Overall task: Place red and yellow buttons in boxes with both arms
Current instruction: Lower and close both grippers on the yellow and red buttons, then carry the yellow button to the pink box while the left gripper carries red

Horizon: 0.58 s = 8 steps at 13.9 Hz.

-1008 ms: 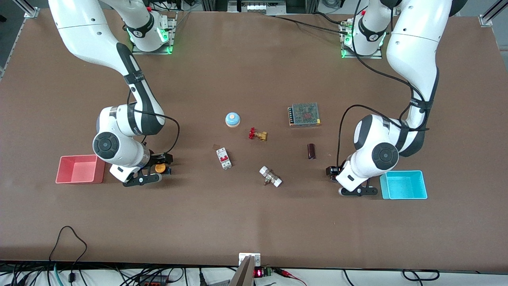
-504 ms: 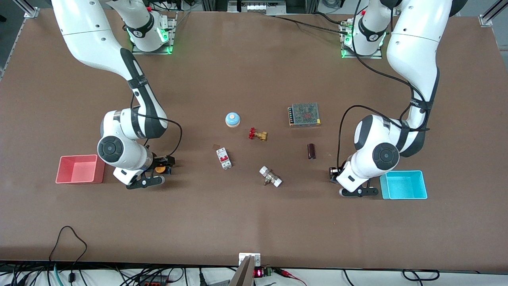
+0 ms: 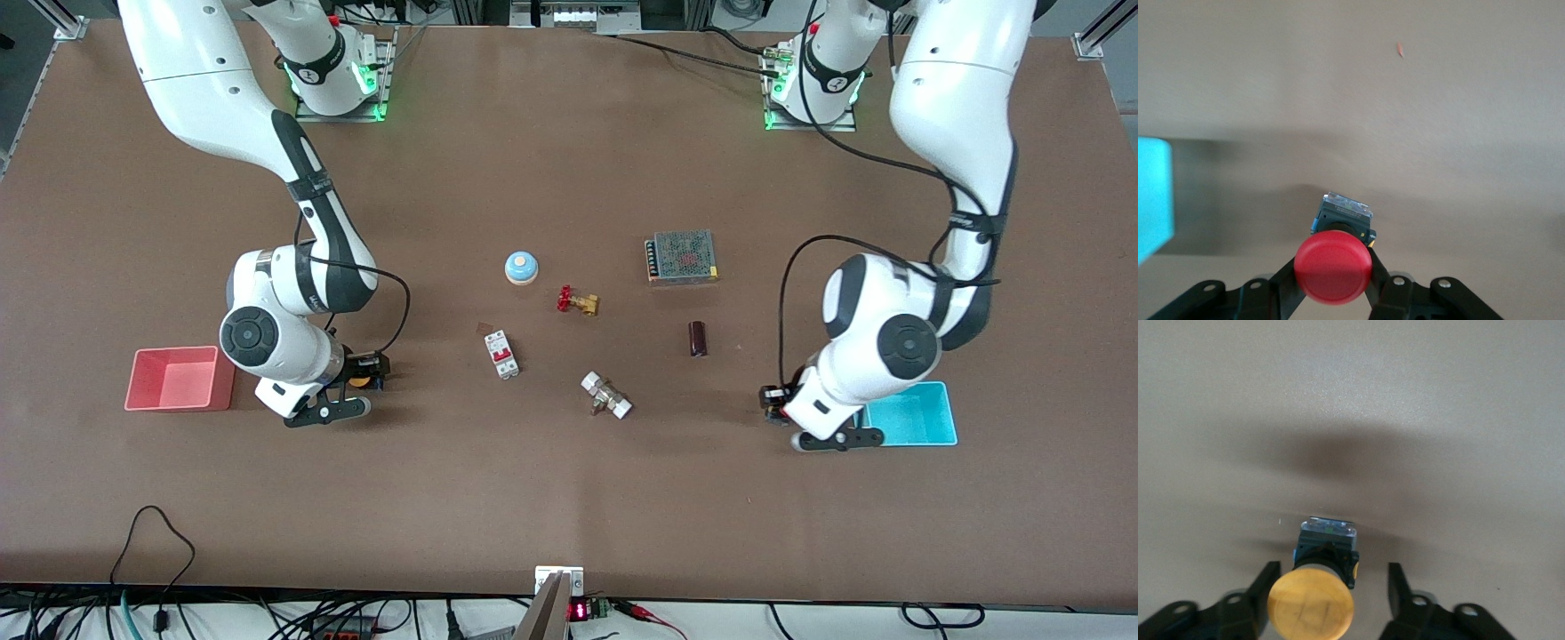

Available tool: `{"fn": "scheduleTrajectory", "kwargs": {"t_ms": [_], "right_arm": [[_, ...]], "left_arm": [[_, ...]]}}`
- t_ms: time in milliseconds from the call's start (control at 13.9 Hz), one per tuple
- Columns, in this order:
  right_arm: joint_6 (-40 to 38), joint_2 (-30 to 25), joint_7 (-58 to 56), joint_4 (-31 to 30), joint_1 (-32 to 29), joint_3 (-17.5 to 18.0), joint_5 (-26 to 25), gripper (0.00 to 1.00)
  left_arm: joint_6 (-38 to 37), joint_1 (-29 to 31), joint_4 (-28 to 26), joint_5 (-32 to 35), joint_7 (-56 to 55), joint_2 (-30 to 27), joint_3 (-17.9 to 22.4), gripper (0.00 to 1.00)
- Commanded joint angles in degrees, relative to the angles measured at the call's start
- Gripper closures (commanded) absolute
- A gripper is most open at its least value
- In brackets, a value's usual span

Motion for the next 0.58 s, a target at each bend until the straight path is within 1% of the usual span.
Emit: {"fn": "scheduleTrajectory", "kwargs": {"t_ms": [0, 144, 216, 360, 504], "right_arm": [[-0.1, 0.64, -0.12, 0.93, 0.26, -0.12, 0.99, 0.41], [-0.11, 0.64, -0.21, 0.93, 0.26, -0.12, 0.9, 0.48], [-0.19, 0.56, -0.38, 0.93, 0.26, -0.12, 0.81, 0.61], [-0.19, 0.29, -0.73, 1.1, 0.17, -0.12, 0.46, 0.75], [-0.63, 0.03, -0.65, 1.89, 0.26, -0.12, 0.46, 0.77]], "left_arm": [[-2.56, 2.98, -0.63, -0.8, 4.79, -3.26, 0.35, 0.75], [-4.31, 5.53, -0.54, -0.71, 9.79, -4.14, 0.44, 0.75], [-5.63, 6.94, -0.54, -0.62, 12.34, -4.58, 0.44, 0.75], [-7.56, 9.14, -0.63, -0.36, 17.0, -4.76, 0.44, 0.75], [-8.01, 11.25, -0.89, -0.18, 20.61, -4.67, 0.52, 0.75]]}}
